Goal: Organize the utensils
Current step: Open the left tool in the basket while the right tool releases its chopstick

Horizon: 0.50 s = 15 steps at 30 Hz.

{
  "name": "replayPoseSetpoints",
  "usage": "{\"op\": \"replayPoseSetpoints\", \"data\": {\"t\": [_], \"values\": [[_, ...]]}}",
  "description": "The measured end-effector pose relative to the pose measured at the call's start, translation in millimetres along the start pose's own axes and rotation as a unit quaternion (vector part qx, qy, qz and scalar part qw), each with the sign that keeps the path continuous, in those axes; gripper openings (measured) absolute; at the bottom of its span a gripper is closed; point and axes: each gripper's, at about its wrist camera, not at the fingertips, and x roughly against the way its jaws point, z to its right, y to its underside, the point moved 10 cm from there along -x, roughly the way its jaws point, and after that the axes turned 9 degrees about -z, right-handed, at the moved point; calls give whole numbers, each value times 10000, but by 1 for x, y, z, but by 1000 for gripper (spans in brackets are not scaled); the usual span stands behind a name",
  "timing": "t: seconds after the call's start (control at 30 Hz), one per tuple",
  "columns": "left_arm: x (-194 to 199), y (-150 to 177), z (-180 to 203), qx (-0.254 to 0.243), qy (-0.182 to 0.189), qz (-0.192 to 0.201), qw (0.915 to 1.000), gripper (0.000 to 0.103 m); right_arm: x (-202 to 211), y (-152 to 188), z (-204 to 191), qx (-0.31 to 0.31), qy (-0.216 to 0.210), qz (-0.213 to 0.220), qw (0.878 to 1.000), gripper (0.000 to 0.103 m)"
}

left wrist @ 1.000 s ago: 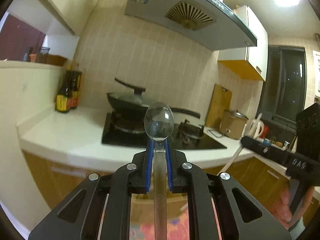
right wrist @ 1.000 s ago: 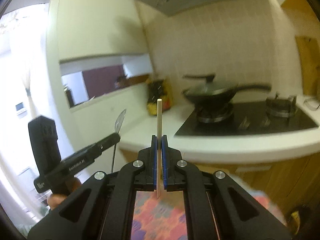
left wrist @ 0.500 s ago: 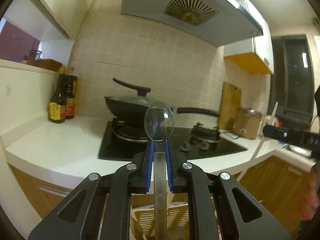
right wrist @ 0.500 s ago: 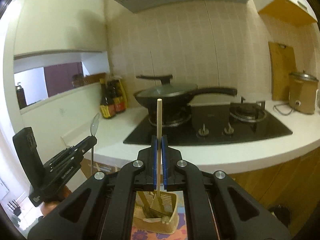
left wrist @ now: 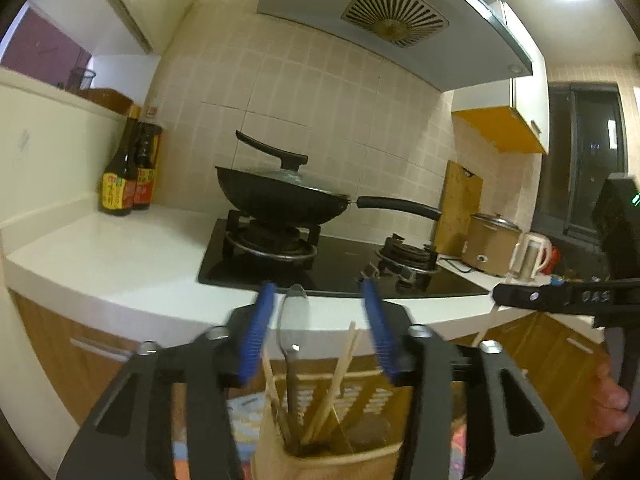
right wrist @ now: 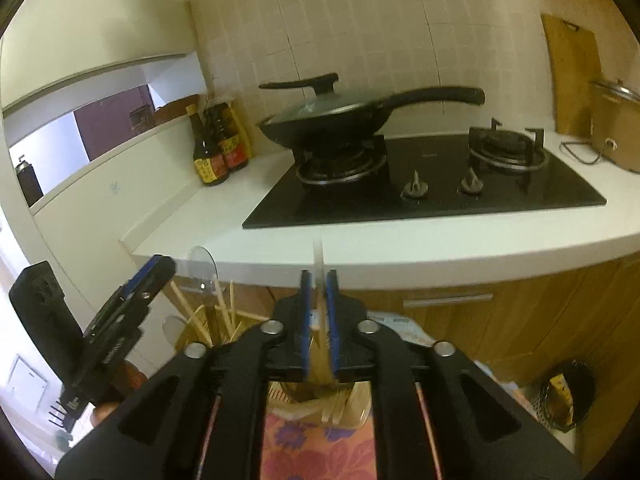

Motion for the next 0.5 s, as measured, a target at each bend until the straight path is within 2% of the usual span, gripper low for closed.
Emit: {"op": "replayPoseSetpoints", "data": {"t": [0.03, 0.1, 0.17, 0.23, 0.33, 0.5], "values": [[6, 1, -1, 54, 60, -16, 10000, 58, 1, 3, -2, -6, -44, -19, 10000, 39], [19, 3, -2, 155, 158, -31, 9998, 64, 8, 9, -5, -37, -169, 31, 9998, 62], [33, 6, -3, 248, 235, -50, 9994, 72, 20, 18, -9, 38, -151, 100, 9998, 62], [50, 10, -2, 244, 223, -21, 9995, 75, 29, 26, -15, 40, -318, 132, 9994, 62], [70, 16, 4, -97, -225, 98, 9997, 82, 47, 42, -26, 63, -533, 248, 9983, 62], [103, 30, 25, -477, -493, 137, 9975, 84, 75, 70, -44, 551, -129, 615, 9965, 62]]}}
